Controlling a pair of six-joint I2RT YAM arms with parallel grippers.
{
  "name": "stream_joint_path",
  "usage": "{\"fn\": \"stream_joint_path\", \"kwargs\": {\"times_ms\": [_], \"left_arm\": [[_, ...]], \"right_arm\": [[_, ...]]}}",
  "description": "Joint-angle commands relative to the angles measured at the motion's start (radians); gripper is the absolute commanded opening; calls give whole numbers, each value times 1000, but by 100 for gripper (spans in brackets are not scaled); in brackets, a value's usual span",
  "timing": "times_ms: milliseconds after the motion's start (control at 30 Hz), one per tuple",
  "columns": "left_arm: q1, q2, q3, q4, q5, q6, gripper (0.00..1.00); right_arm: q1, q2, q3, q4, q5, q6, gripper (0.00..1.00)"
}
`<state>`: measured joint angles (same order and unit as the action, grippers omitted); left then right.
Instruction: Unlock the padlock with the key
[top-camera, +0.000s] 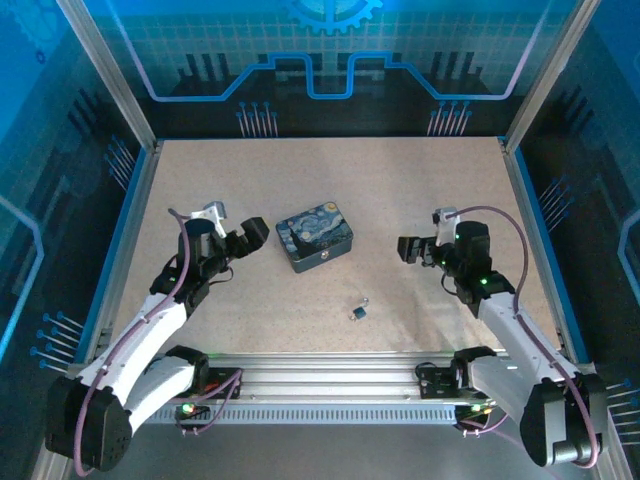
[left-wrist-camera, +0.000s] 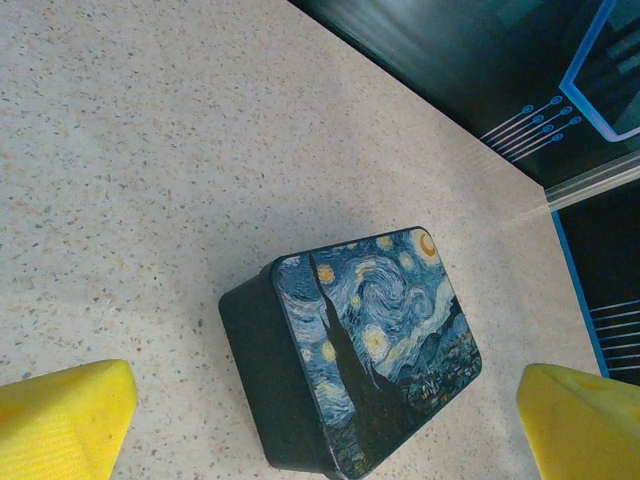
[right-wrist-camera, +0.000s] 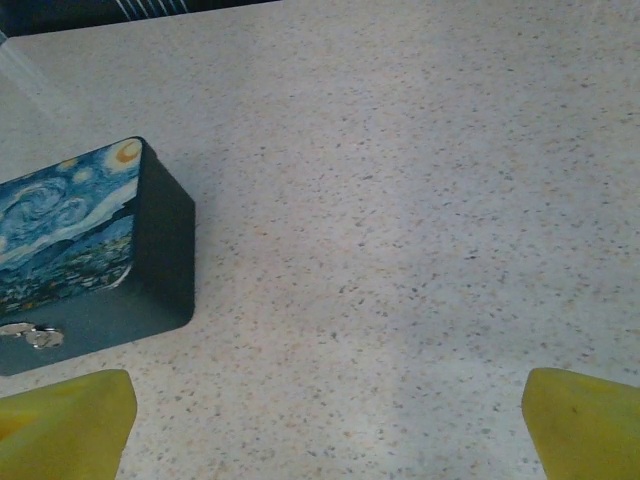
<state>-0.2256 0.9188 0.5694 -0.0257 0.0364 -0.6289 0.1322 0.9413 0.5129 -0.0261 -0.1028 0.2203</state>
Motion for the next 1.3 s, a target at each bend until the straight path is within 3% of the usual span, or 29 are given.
{"fn": "stream_joint_path", "kwargs": {"times_ms": [0,900,1267], "left_arm": [[11,-5,10,-16,-24,10,99],[45,114,32,-5,-41,52,99],[57,147,49,-23,-91,119,99]], "right_arm": [[-42,23,-28,124,50,-51,100],[-127,449,-82,693,97,-188,100],[-103,557,-73,760,107,-215,100]]}}
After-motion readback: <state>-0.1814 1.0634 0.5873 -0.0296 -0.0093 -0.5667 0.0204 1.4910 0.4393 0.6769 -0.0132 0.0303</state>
